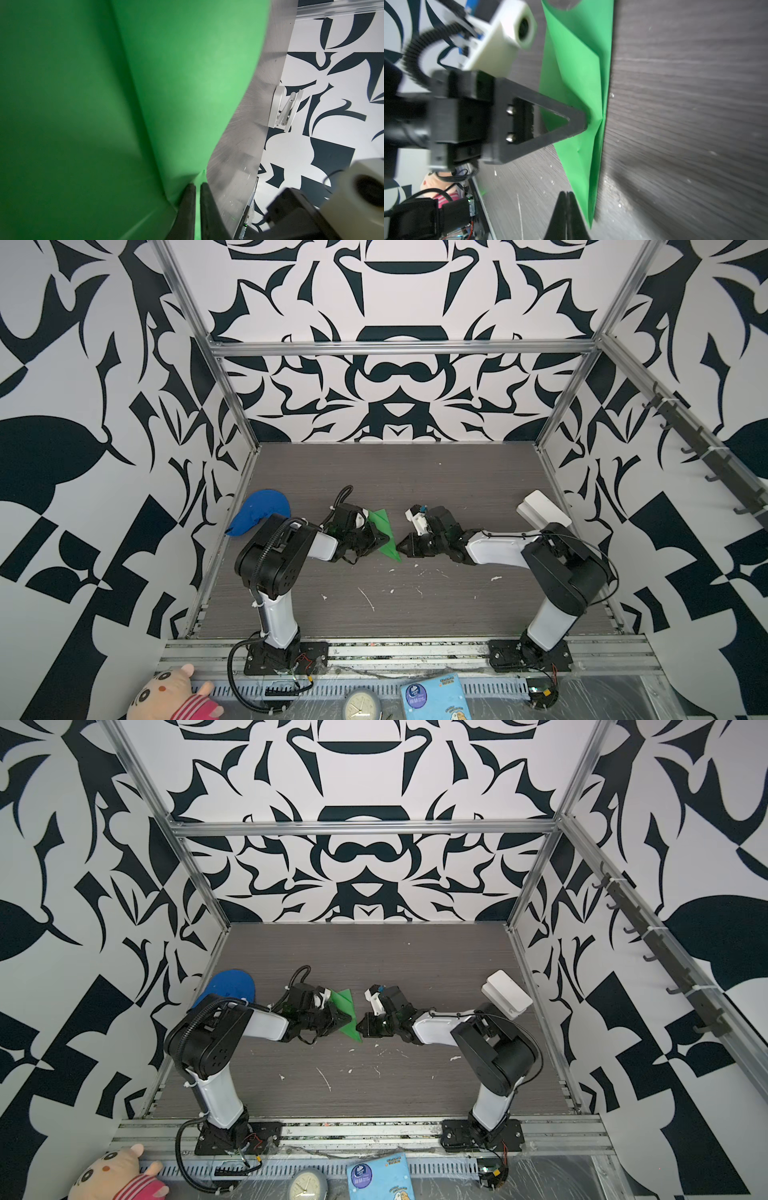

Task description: Fold a paper plane with a square sheet of paper (pick it up from the middle)

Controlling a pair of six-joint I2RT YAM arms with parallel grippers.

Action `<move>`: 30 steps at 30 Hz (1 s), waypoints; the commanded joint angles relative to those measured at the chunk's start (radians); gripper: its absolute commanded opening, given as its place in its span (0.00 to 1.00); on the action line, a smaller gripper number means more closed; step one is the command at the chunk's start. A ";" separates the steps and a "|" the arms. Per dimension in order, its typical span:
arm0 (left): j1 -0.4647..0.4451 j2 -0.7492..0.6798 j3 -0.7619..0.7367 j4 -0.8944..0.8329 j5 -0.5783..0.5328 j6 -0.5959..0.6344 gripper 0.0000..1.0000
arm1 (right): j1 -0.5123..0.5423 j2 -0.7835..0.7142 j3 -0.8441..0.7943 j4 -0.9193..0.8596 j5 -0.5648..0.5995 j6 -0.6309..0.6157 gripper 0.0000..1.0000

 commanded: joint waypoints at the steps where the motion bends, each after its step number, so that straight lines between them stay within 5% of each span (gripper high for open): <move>1: -0.002 0.010 -0.008 -0.042 -0.041 0.009 0.11 | 0.003 0.027 0.026 0.101 -0.041 0.090 0.01; 10: -0.002 0.008 -0.013 -0.043 -0.052 0.007 0.11 | -0.008 0.081 -0.009 0.200 -0.030 0.182 0.00; 30: -0.003 0.005 -0.024 -0.067 -0.108 -0.004 0.11 | -0.011 0.047 -0.105 0.176 -0.109 0.164 0.00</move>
